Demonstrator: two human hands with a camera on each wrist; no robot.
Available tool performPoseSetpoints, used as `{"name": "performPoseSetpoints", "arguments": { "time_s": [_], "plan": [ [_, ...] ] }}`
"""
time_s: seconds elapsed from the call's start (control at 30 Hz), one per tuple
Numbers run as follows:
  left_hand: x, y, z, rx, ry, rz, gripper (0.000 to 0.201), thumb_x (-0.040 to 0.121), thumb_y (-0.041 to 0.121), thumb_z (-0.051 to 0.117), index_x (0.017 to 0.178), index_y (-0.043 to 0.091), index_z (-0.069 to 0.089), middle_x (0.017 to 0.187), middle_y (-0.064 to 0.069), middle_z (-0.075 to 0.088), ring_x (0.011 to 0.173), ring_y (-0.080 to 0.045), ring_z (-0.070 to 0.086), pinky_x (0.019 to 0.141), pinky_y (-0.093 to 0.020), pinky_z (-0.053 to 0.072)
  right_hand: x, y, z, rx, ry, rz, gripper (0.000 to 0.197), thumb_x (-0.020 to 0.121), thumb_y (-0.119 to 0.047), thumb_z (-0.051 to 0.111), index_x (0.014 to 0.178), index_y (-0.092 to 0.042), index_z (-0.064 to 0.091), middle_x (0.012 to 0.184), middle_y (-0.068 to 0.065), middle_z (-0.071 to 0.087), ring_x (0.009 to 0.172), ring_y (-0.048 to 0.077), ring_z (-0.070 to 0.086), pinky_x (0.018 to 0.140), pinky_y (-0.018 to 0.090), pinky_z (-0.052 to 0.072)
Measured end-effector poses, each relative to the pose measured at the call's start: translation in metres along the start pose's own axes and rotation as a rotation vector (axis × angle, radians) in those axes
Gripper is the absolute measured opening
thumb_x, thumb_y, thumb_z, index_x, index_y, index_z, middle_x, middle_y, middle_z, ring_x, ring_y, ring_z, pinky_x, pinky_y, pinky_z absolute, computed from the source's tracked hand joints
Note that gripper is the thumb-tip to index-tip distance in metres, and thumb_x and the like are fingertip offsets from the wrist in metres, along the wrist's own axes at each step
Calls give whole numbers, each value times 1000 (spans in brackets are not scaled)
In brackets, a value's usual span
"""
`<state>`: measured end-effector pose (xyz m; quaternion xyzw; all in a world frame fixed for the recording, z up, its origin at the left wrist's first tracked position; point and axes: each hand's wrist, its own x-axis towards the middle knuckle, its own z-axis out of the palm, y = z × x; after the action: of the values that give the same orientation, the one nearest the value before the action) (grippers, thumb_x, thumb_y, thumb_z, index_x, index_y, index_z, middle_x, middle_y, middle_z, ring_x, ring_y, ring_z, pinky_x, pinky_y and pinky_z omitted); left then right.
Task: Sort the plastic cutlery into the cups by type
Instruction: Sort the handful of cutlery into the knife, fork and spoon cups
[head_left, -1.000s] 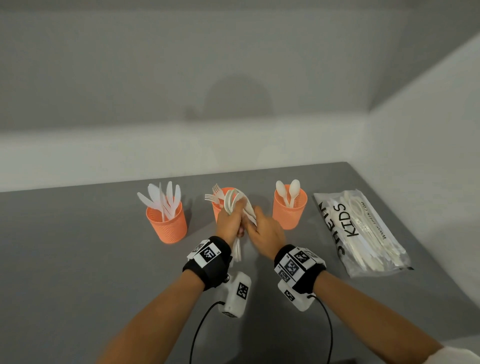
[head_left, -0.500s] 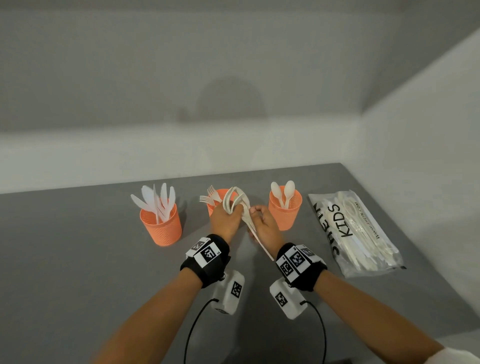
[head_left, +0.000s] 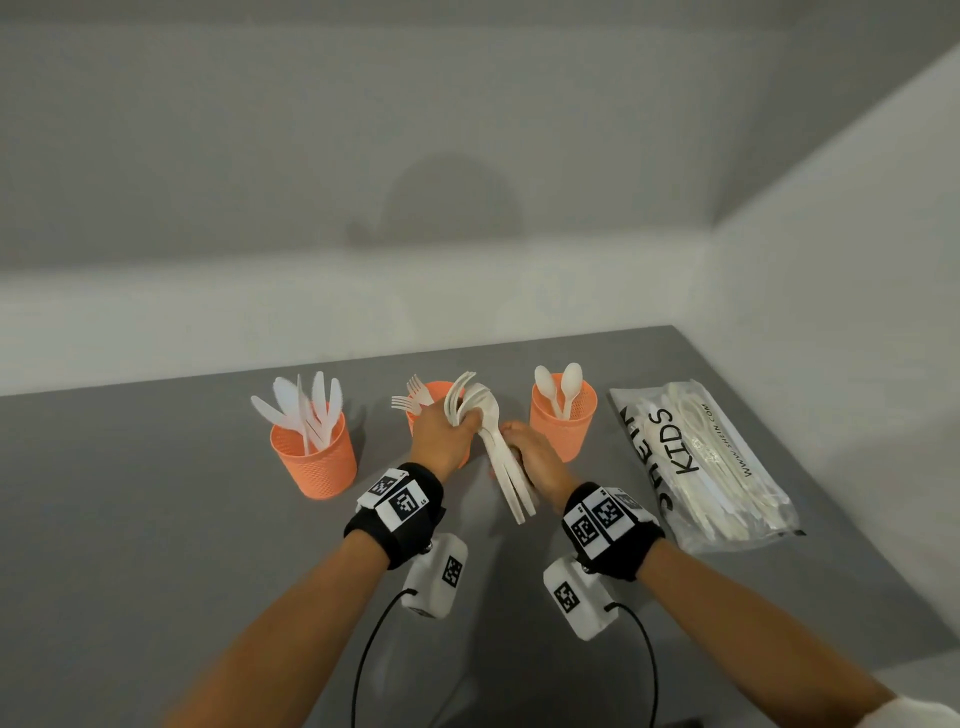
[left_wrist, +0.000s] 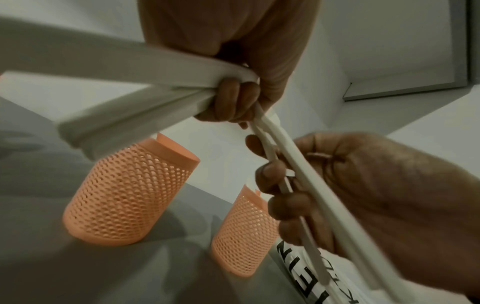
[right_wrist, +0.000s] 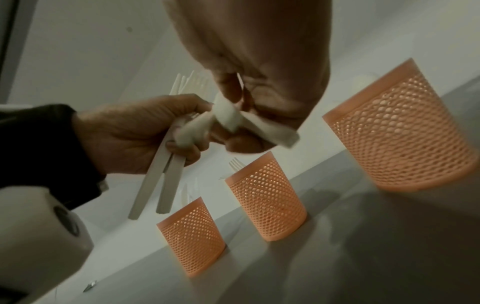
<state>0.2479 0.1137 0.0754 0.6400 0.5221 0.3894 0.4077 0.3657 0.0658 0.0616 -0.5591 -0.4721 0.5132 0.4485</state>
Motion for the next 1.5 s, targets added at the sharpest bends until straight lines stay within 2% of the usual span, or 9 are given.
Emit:
{"name": "performPoseSetpoints", "arguments": {
  "time_s": [0.17, 0.3, 0.4, 0.53, 0.73, 1.03, 1.2, 1.4, 1.5],
  "plan": [
    [-2, -1, 20, -12, -27, 36, 8, 87, 9, 53, 90, 6, 60, 77, -8, 62, 75, -28, 60, 71, -33, 48, 9, -6, 2, 26, 47, -31, 19, 76, -4, 45, 90, -8, 57, 74, 13, 57, 64, 17, 57, 64, 27, 48],
    [-2, 5, 28, -133, -39, -3, 24, 88, 24, 59, 67, 14, 56, 56, 1, 55, 54, -15, 53, 58, -27, 40, 13, -11, -11, 19, 111, 18, 29, 77, 9, 35, 87, -11, 53, 59, 5, 44, 45, 11, 39, 46, 22, 36],
    [8, 7, 23, -235, 28, -121, 39, 88, 33, 59, 55, 16, 48, 40, 5, 46, 37, -8, 42, 49, -24, 35, 25, -17, -31, 221, 305, 25, 25, 76, -5, 43, 99, -7, 53, 45, -6, 37, 33, 4, 30, 36, 18, 27],
    [34, 21, 2, -382, 215, -123, 48, 89, 37, 57, 51, 11, 43, 29, 3, 41, 30, -5, 40, 43, -20, 39, 42, -49, -62, 358, 538, -179, 29, 84, -13, 58, 61, -14, 39, 35, -12, 31, 32, 4, 26, 39, 19, 27],
    [79, 29, -13, -484, 411, 6, 38, 90, 34, 56, 63, 10, 45, 49, -4, 43, 36, -4, 40, 42, -14, 38, 77, -56, -78, 294, 714, -268, 41, 82, -26, 67, 58, -16, 36, 44, -7, 36, 44, 9, 35, 48, 17, 36],
    [89, -36, 14, -245, 320, 21, 13, 87, 17, 61, 91, 16, 49, 68, -4, 53, 56, -13, 56, 60, -28, 48, 98, 2, -73, 66, 744, -95, 16, 80, -19, 66, 73, -24, 53, 68, 2, 59, 66, 20, 55, 64, 32, 47],
    [86, -57, 14, 70, 222, 155, 14, 89, 4, 54, 100, 1, 62, 93, -10, 64, 89, -25, 59, 76, -18, 38, 90, 9, -74, -213, 709, -287, 15, 85, -1, 52, 93, -8, 64, 90, 1, 64, 82, 9, 54, 73, 0, 37],
    [72, -32, -1, 30, 169, 271, 30, 92, 23, 47, 106, 3, 64, 101, 0, 64, 94, -12, 58, 74, 4, 35, 75, -8, -70, -257, 725, -411, 22, 89, 0, 47, 101, -2, 65, 101, 0, 62, 94, 8, 55, 82, -2, 35],
    [49, -14, -14, -118, 15, 250, 19, 92, 21, 51, 101, 10, 63, 85, 2, 67, 76, 2, 62, 72, -5, 45, 59, -9, -76, -248, 695, -389, 21, 90, -1, 48, 101, -2, 65, 99, 2, 65, 91, 10, 58, 78, 3, 41]
  ]
}}
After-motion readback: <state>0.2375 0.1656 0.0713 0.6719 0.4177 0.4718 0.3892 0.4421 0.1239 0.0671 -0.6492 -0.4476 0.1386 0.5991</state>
